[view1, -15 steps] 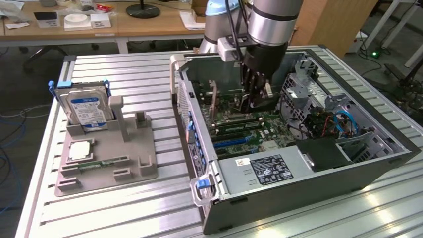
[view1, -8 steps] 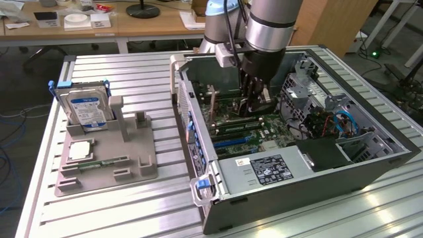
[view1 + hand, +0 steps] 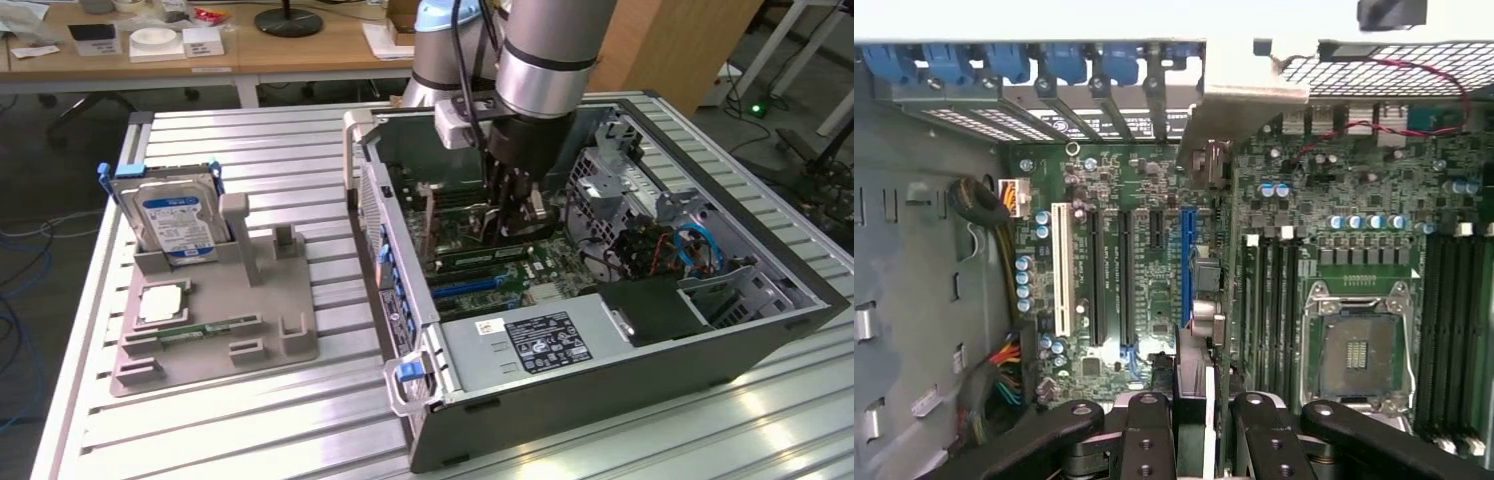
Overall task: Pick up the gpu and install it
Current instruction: 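Insert the gpu into the slot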
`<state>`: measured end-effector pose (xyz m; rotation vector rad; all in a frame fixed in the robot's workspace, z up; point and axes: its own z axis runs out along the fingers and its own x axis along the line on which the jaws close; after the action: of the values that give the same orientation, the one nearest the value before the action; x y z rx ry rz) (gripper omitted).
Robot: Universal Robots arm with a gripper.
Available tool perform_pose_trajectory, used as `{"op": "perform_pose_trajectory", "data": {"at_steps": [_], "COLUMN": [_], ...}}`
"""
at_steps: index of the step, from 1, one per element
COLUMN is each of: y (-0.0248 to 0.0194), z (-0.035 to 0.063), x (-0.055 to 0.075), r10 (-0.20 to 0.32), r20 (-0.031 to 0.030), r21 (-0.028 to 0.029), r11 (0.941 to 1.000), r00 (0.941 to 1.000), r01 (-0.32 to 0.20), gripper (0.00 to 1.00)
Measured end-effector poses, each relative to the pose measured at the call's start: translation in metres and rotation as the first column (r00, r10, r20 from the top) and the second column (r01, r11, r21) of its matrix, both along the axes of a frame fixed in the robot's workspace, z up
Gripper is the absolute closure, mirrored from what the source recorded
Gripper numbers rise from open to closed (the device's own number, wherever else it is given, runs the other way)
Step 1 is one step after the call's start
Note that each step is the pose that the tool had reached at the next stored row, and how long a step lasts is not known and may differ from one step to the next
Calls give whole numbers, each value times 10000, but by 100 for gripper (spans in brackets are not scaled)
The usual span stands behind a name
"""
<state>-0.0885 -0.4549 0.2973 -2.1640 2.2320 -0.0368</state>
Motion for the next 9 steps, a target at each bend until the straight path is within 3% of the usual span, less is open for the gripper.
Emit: {"op": "perform_pose_trajectory", "data": {"at_steps": [9], "y": [-43], "z": [-127], "x": [-15], "r10": [2], "r20": [-9], "r21": [-1], "r11": [10000], "r00": [10000], "r01": [-2], "gripper": [72]}}
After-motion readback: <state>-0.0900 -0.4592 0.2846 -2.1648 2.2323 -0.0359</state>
